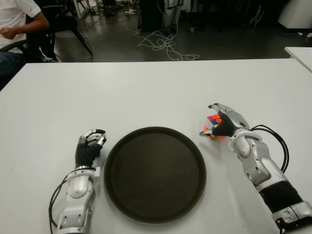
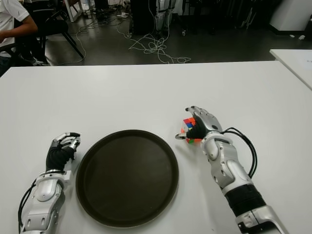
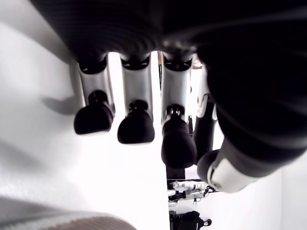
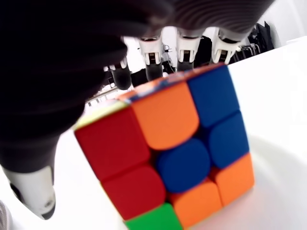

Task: Pick up the Rubik's Cube and put it in the plate

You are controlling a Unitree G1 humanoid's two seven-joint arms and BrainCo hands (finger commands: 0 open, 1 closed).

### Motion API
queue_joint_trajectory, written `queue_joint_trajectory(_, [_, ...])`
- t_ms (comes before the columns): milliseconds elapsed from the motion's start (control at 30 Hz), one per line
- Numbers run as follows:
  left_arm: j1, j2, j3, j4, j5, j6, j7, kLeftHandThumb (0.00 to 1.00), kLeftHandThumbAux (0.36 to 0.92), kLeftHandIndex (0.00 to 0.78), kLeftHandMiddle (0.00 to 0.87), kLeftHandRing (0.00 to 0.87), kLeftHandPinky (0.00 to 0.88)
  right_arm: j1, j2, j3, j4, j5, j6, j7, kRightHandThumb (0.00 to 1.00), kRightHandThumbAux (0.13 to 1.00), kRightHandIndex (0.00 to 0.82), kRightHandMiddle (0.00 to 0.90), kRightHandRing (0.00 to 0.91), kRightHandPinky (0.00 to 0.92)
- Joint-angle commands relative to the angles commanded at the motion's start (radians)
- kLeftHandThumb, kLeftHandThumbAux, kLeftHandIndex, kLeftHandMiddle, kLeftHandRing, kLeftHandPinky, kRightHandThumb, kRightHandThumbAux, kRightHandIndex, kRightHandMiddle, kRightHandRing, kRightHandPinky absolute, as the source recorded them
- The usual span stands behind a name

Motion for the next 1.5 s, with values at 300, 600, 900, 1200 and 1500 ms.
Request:
queue_joint_trajectory(300, [0.001,-0.004,0.000,-0.014,0.001,0.026,0.009,0.710,0.704,0.444,0.808,0.823,0.817,-0.011,0.004,0.015,0.052,-0.005,-0.007,-0.005,0.000,0.672,0.000,0.000,0.000,0.000])
queue_joint_trajectory(600, [-0.001,-0.002,0.005,-0.006,-0.008,0.017,0.001,0.709,0.705,0.444,0.810,0.820,0.815,-0.028,0.006,0.029,0.111,-0.005,-0.019,-0.007,0.000,0.647,0.000,0.000,0.000,0.000])
queue_joint_trajectory(900, [-0.002,-0.002,0.007,-0.009,-0.012,0.023,0.000,0.708,0.706,0.443,0.807,0.818,0.810,-0.038,0.006,0.029,0.148,-0.001,-0.031,-0.018,0.000,0.632,0.000,0.000,0.000,0.000])
queue_joint_trajectory(1200, [-0.004,-0.002,0.005,-0.005,-0.001,0.019,0.011,0.709,0.705,0.444,0.808,0.818,0.810,-0.048,0.010,0.029,0.172,-0.001,-0.035,-0.030,0.000,0.644,0.000,0.000,0.000,0.000])
queue_joint_trajectory(1500, [-0.006,0.000,0.003,-0.004,0.004,0.019,0.011,0.710,0.704,0.444,0.804,0.815,0.809,-0.057,0.014,0.023,0.183,0.000,-0.044,-0.060,0.000,0.678,0.000,0.000,0.000,0.000])
